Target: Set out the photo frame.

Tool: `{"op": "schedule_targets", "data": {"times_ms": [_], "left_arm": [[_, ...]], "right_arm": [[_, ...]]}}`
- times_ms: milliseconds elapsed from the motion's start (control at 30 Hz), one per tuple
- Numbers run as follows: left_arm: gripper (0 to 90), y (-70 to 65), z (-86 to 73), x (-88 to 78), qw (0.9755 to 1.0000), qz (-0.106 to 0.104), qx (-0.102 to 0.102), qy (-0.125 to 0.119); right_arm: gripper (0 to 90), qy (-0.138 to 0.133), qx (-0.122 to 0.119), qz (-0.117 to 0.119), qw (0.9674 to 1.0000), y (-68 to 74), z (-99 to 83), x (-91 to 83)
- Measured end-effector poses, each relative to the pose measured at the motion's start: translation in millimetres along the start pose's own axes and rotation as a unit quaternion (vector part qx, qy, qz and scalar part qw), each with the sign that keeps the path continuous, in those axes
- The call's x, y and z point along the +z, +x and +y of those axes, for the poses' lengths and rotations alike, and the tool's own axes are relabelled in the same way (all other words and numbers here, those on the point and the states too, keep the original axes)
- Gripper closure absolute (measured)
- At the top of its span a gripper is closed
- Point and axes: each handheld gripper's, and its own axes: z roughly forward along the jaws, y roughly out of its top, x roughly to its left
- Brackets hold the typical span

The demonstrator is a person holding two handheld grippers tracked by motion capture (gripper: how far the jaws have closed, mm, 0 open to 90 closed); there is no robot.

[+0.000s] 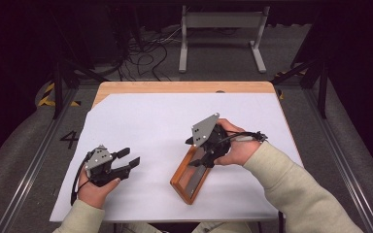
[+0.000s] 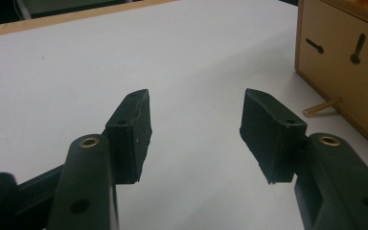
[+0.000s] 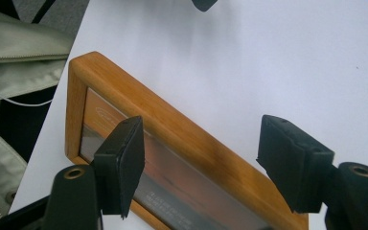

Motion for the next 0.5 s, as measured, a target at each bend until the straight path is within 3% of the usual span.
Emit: {"op": "schedule_targets", "data": {"times_ms": [500], "left_arm": [[44.6, 0.2, -2.3, -2.5, 1.0, 0.002, 0.001, 0.0]], "right_arm": [[26.1, 0.02, -0.002, 0.073, 0.9972, -6.8, 5.2, 30.5]]}}
